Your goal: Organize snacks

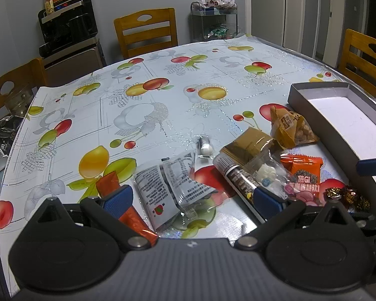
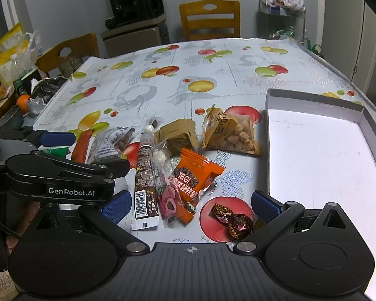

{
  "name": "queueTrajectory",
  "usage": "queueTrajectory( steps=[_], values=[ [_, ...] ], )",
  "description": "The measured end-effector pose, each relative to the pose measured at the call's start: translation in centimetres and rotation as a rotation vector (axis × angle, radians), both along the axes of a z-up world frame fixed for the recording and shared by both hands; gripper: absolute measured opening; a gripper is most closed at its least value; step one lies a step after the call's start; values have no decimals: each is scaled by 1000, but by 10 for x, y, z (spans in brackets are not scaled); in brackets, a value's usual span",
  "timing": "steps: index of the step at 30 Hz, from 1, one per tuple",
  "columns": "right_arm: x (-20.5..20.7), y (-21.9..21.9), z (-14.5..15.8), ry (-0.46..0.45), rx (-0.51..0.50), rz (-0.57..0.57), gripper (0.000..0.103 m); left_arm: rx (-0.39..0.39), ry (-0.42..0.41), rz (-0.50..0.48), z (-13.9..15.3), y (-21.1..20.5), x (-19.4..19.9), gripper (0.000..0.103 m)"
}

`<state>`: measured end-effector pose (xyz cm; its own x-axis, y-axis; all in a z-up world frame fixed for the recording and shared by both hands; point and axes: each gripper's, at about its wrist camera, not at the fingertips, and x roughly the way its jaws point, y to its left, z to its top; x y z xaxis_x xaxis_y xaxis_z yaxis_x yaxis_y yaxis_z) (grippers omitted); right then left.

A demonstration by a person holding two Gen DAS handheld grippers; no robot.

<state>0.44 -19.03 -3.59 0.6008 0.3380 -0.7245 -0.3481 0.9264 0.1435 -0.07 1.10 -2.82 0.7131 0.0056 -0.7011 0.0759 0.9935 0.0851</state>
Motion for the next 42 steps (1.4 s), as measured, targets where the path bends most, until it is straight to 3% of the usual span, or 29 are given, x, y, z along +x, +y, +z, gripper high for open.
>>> queueTrajectory(
  steps=[7,11,19,26,29,35,39,42],
  values=[
    [-3,-2,0,1,4,-9,103,-4,1,-10,0,-3,-1,103],
    [-6,-4,5,-17,25,-1,103,6,-52,-16,9,-1,-6,103],
    [-11,13,17,-167,-30,58,103,-37,-180,76,33,38,-49,103],
    [-5,36,12,-225,-49,135,103,8,-183,101,18,71,-91,103],
    [-2,44,9,-217,-45,155,102,-30,-223,101,11,86,-110,103],
    [-17,63,5,-275,-76,253,100,-92,-204,141,2,107,-126,103],
    [-25,74,0,-310,-120,287,96,-122,-205,119,-1,107,-125,103],
    [-22,73,-4,-283,-107,281,89,-128,-192,103,-4,102,-119,103]
  ],
)
